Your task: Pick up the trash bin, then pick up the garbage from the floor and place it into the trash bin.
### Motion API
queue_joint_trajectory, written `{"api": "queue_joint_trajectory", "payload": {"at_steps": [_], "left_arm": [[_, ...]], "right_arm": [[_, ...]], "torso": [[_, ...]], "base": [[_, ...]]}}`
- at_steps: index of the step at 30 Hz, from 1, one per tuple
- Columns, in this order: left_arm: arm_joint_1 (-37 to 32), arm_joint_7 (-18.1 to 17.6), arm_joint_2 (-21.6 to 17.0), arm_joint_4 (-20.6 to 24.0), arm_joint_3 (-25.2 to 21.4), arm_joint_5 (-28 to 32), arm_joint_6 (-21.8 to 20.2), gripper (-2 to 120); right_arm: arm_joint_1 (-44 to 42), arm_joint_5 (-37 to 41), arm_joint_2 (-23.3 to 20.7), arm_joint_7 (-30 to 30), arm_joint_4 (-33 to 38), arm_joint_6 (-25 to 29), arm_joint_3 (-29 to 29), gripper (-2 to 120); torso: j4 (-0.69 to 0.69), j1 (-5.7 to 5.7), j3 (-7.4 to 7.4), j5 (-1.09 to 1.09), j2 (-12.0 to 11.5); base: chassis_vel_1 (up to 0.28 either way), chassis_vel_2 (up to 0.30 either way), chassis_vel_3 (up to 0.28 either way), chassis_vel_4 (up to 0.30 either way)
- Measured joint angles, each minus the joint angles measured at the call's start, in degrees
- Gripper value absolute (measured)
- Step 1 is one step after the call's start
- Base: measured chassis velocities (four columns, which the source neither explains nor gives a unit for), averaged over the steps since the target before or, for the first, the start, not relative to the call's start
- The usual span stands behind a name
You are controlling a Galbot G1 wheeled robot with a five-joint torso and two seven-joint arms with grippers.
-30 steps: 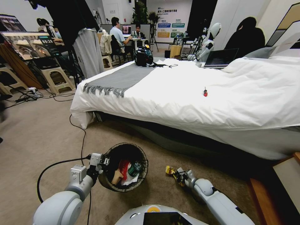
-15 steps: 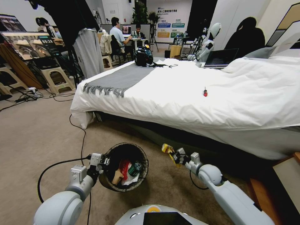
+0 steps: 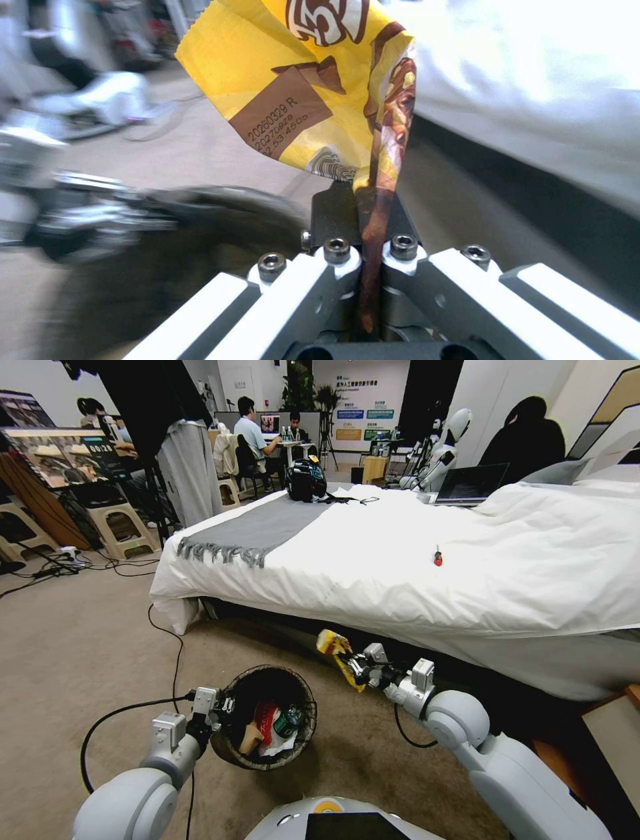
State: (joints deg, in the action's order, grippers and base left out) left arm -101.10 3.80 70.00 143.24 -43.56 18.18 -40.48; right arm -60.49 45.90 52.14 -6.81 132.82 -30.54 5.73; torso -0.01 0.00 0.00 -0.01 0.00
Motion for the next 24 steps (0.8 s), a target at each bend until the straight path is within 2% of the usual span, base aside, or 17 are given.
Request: {"api": "queue_joint_trajectory", "payload": {"at_steps": [1,4,12,24], "left_arm": [[0.00,0.00,0.00,0.00,0.00,0.00,0.00,6],[0.07,-0.01,0.08,0.00,0.38,-0.10,-0.02,6],[-0.06,-0.02,0.75,0.00,0.71,-0.92,-0.02,6],[0.35,0.03,1.61,0.00,1.21,-1.97,0.03,6]], "right_arm": [[0.00,0.00,0.00,0.00,0.00,0.00,0.00,0],[2.68,1.30,0.92,0.87,-0.20,-0.54,-5.25,0],[6.63,4.39,2.00,4.80,0.27,-2.52,-14.38,0],[7.64,6.79,3.20,9.12,-0.55,-4.66,-19.32,0]], "torso": [[0.00,0.00,0.00,0.00,0.00],[0.01,0.00,0.00,0.00,0.00],[0.01,0.00,0.00,0.00,0.00],[0.00,0.00,0.00,0.01,0.00]], "base": [[0.000,0.000,0.000,0.000],[0.000,0.000,0.000,0.000],[0.000,0.000,0.000,0.000],[0.000,0.000,0.000,0.000]]}}
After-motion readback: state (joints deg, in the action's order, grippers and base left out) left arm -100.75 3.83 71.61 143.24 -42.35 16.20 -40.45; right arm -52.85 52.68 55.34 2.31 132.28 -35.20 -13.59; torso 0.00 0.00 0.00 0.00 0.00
